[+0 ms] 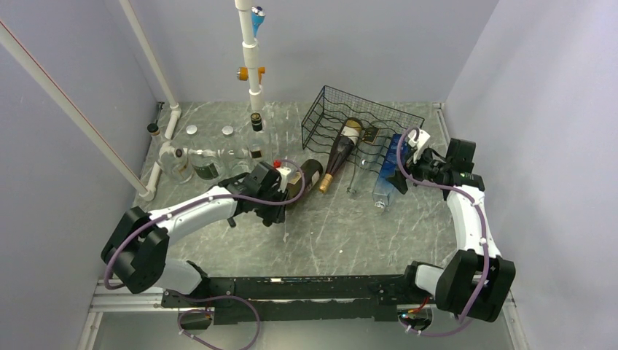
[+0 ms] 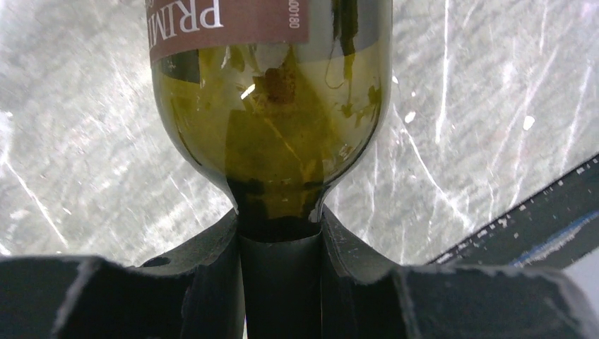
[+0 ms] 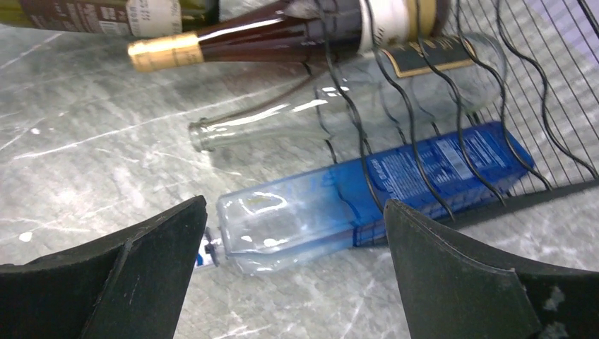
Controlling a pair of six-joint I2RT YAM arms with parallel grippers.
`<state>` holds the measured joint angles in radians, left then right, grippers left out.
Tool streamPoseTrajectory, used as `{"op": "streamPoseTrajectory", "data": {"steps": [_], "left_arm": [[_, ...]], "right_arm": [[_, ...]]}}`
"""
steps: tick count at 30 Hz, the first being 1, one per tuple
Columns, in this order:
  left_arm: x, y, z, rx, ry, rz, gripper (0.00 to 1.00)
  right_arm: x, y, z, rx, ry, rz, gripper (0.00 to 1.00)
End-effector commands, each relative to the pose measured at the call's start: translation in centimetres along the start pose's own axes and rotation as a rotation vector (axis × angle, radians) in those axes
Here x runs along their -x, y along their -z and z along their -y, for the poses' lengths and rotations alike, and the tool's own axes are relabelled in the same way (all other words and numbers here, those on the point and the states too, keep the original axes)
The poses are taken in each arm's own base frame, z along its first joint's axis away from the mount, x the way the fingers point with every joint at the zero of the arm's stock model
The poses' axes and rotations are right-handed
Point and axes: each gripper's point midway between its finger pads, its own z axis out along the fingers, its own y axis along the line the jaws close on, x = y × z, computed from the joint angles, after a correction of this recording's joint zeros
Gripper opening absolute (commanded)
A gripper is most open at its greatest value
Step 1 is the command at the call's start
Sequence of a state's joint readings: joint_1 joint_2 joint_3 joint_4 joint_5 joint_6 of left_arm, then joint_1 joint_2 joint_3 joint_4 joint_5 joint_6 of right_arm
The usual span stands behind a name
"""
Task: Take the wine bottle off the wine rack
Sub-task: Pick up the wine bottle from the wine rack.
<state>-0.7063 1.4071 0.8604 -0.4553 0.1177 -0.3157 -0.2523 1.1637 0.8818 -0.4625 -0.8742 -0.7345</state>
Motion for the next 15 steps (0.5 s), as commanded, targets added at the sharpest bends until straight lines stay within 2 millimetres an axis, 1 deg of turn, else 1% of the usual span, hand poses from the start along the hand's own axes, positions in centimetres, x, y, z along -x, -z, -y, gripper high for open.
{"op": "streamPoseTrajectory", "data": {"steps": [1,3,5,9,12,15], "left_arm": [[0.9,2.5,2.4,-0.107,0.009,0.036,0.0],[0.3,3.2,2.7,-0.127,0.011,0.013,0.0],[-0.1,3.9,3.0,-0.139,0.014,-0.009,0.0],[-0.7,5.5,3.3,-0.149,0.01,-0.042,0.0],[-1.3,6.3,3.6,-0.163,0.013,-0.068,0.0],[-2.2,6.8,4.0,-0.187,0.02,-0.112,0.0]], "right_arm": [[2.4,-0.2,-3.1,0.139,0.117,0.102,0.99],[2.7,-0.6,-4.5,0.193,0.153,0.124,1.0],[3.1,-1.2,-6.3,0.264,0.205,0.143,1.0],[3.8,-2.5,-11.1,0.434,0.419,0.207,1.0],[4.3,-2.8,-15.0,0.598,0.561,0.296,1.0],[4.5,-3.2,-17.9,0.717,0.645,0.351,1.0]]}}
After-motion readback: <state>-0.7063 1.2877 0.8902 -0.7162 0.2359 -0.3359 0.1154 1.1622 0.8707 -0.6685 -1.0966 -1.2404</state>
